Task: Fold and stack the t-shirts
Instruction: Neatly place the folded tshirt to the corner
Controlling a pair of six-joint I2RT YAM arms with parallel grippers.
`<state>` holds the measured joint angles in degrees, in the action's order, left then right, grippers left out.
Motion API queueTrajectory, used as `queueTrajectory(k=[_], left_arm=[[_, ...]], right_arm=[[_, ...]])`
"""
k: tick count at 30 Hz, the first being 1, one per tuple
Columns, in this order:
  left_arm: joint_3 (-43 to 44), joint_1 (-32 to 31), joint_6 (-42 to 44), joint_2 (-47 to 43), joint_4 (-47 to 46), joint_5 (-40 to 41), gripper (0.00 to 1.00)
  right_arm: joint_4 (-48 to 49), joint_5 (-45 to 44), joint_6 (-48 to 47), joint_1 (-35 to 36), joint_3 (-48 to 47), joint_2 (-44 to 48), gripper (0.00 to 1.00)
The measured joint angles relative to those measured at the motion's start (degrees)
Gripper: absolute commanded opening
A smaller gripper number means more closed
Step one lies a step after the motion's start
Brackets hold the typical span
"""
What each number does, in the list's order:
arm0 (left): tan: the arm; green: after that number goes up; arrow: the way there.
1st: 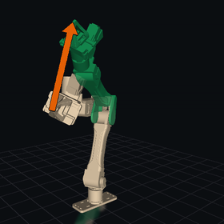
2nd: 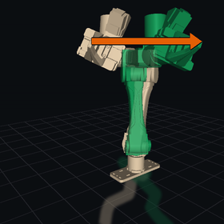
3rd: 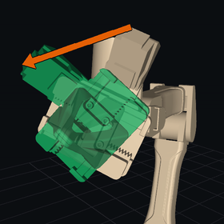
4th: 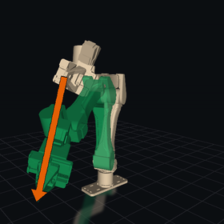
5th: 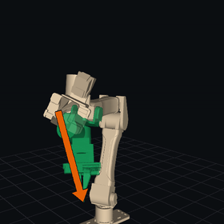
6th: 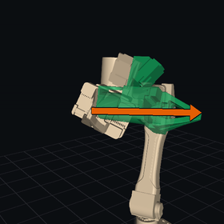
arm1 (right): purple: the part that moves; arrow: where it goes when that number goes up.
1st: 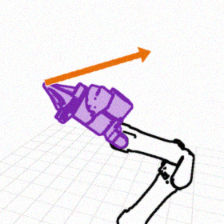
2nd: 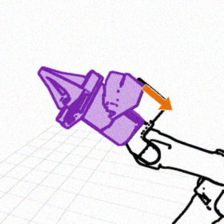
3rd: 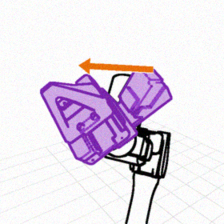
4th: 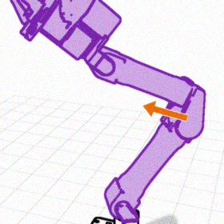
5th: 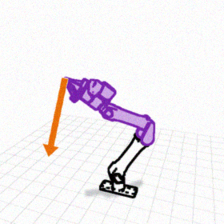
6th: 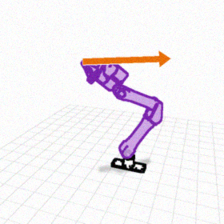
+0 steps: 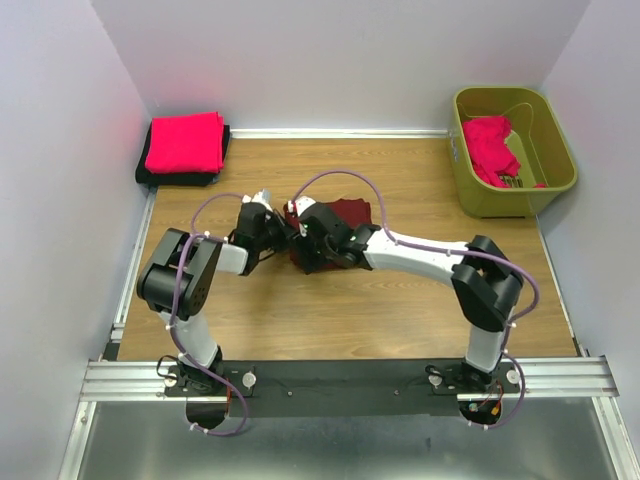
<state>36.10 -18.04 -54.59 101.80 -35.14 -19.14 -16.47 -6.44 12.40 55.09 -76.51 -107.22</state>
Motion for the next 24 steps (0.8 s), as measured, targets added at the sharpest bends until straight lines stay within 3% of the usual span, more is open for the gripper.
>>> queueTrajectory(k=[4, 13, 24], left_arm=[[9.3, 0.5, 10.5, 0.0, 9.4, 3.4, 0.00], [31.7, 3.4, 32.6, 2.0, 29.0, 13.8, 0.00], [63.1, 9.7, 51.0, 18.2, 48.2, 22.9, 0.00]], right_arm=[[-0.1, -0.9, 0.0, 0.0, 3.2, 5.4, 1.00], [-4.4, -6.4, 1.5, -0.6, 13.7, 20.1, 1.00], [-13.2, -8.2, 2.6, -1.7, 18.1, 27.5, 1.00]])
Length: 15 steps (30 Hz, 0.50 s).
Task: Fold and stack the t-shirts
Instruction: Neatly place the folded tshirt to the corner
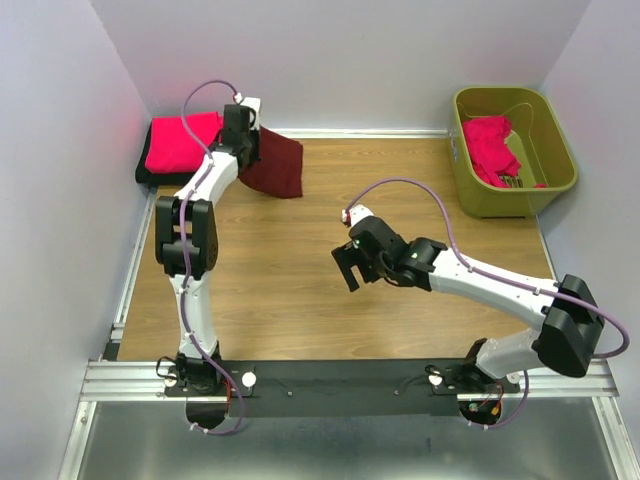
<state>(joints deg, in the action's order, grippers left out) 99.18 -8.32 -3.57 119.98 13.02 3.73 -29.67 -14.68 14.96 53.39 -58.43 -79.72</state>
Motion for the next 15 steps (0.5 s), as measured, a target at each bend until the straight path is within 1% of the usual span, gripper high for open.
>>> queueTrajectory(k=[3, 8, 11, 15], left_arm=[[7.1, 2.1, 3.8, 3.5, 4.0, 2.0, 0.00], [14.5, 5.0, 9.2, 5.7, 8.4, 3.4, 0.00], [21.9, 7.1, 12.9, 8.3, 11.5, 3.6, 0.00], [28.0, 10.2, 15.8, 10.1, 14.4, 2.4, 0.00]], right_arm=[[-1.4, 0.3, -0.3, -0.2, -0.3, -0.3, 1.00], [-4.1, 2.1, -1.7, -0.3, -3.2, -2.1, 1.00], [-5.3, 2.7, -2.7, -0.3, -5.8, -3.7, 1.00], [-6.7, 3.1, -3.7, -0.3, -9.2, -6.0, 1.00]])
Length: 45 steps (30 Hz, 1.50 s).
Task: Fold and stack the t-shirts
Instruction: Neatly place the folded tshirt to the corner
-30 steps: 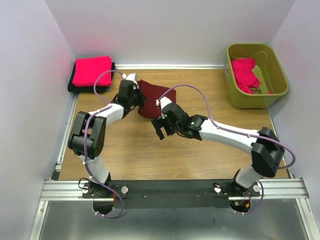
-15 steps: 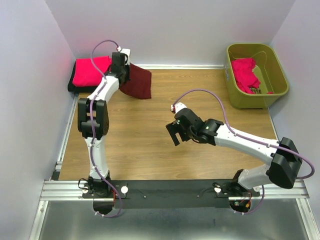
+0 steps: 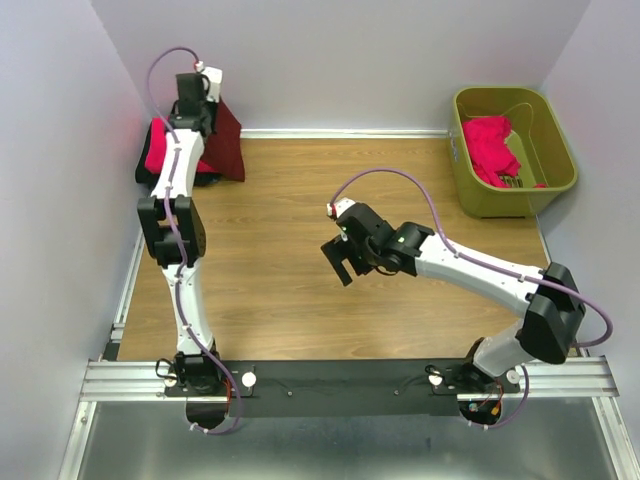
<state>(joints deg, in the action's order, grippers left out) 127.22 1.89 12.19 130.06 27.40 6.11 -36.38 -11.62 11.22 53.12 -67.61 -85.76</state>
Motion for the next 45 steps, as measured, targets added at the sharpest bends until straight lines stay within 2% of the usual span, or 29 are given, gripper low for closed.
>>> queueTrajectory(k=[12, 15, 18, 20, 27, 28, 31, 32, 34, 41, 45], left_arm=[[6.0, 11.5, 1.5, 2.6, -1.7, -4.2, 0.00], [6.2, 12.4, 1.3, 4.9, -3.2, -2.5, 0.00], [6.3, 12.3, 1.0, 7.6, -5.0, -0.2, 0.12], [6.3, 12.1, 0.6, 9.1, -5.8, 1.7, 0.14], [6.3, 12.1, -1.1, 10.8, -9.3, 8.3, 0.15], [6.3, 12.2, -1.4, 10.8, -10.0, 8.8, 0.17], [6.3, 12.4, -2.0, 10.8, -11.4, 10.7, 0.41], [6.3, 12.5, -2.4, 10.8, -11.6, 11.3, 0.60], [6.3, 12.7, -3.0, 10.8, -12.7, 13.1, 0.75], [2.1, 13.4, -5.1, 6.9, -14.1, 15.0, 0.79], [-3.4, 13.3, -8.0, -0.9, -13.8, 14.6, 0.80]], right_arm=[[-3.3, 0.5, -2.3, 0.0, -3.6, -4.9, 1.00], [-3.9, 0.4, -2.3, 0.0, -3.6, -5.4, 1.00], [-4.2, 0.4, -2.3, 0.0, -3.6, -5.7, 1.00], [-4.4, 0.4, -2.3, 0.0, -3.6, -5.9, 1.00], [-5.4, 0.3, -2.3, 0.0, -3.6, -6.9, 1.00], [-5.5, 0.3, -2.3, 0.0, -3.6, -7.0, 1.00], [-5.7, 0.2, -2.3, 0.0, -3.6, -7.1, 1.00], [-5.8, 0.1, -2.3, 0.0, -3.6, -7.2, 1.00], [-5.9, -0.4, -2.3, 0.0, -3.6, -7.3, 1.00], [-7.0, -2.5, -0.5, -1.6, -4.7, -7.8, 1.00], [-7.6, -3.9, 1.7, -6.0, -6.1, -7.9, 1.00]])
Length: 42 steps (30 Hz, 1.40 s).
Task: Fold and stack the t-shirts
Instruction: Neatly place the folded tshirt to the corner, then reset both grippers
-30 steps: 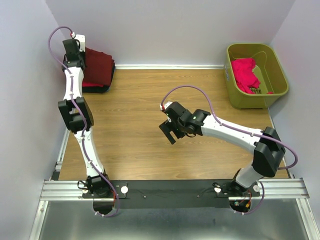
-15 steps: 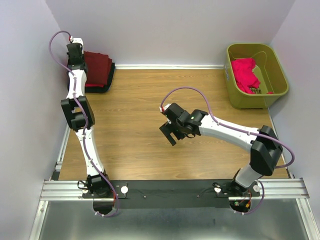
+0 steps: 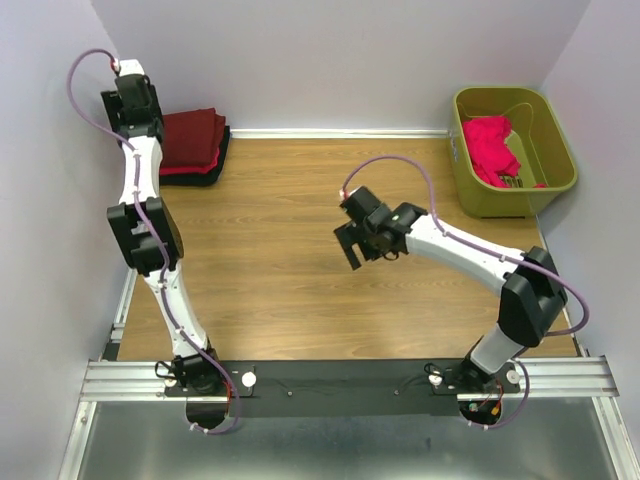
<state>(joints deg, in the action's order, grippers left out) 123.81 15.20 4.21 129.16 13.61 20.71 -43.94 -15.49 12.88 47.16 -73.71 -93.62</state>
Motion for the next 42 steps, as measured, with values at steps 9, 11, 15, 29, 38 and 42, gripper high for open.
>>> queueTrajectory(k=[9, 11, 15, 29, 38, 42], left_arm=[[-17.3, -4.6, -7.1, -28.4, -0.9, -4.2, 0.80], [-23.8, -7.0, -8.7, -36.2, -1.1, -5.4, 0.80], [-33.6, -11.2, -11.3, -50.6, -0.2, -7.9, 0.80], [-62.0, -11.9, -19.1, -101.7, 1.4, -5.8, 0.99], [-77.5, -11.9, -21.3, -116.0, 3.3, -4.8, 0.99], [-82.6, -11.9, -22.3, -124.3, 2.5, -4.6, 0.99]], right_arm=[[-2.1, -4.9, 5.5, -15.4, -2.2, 5.8, 1.00], [-2.4, -6.0, 7.2, -19.8, -2.5, 10.2, 1.00], [-2.7, -10.0, 9.6, -24.7, -3.2, 18.6, 1.00], [1.7, -22.8, 10.6, -24.6, 6.1, 54.7, 1.00], [4.5, -24.3, 8.6, -24.6, 17.1, 66.4, 1.00], [5.1, -24.5, 7.8, -24.6, 19.8, 69.0, 1.00]])
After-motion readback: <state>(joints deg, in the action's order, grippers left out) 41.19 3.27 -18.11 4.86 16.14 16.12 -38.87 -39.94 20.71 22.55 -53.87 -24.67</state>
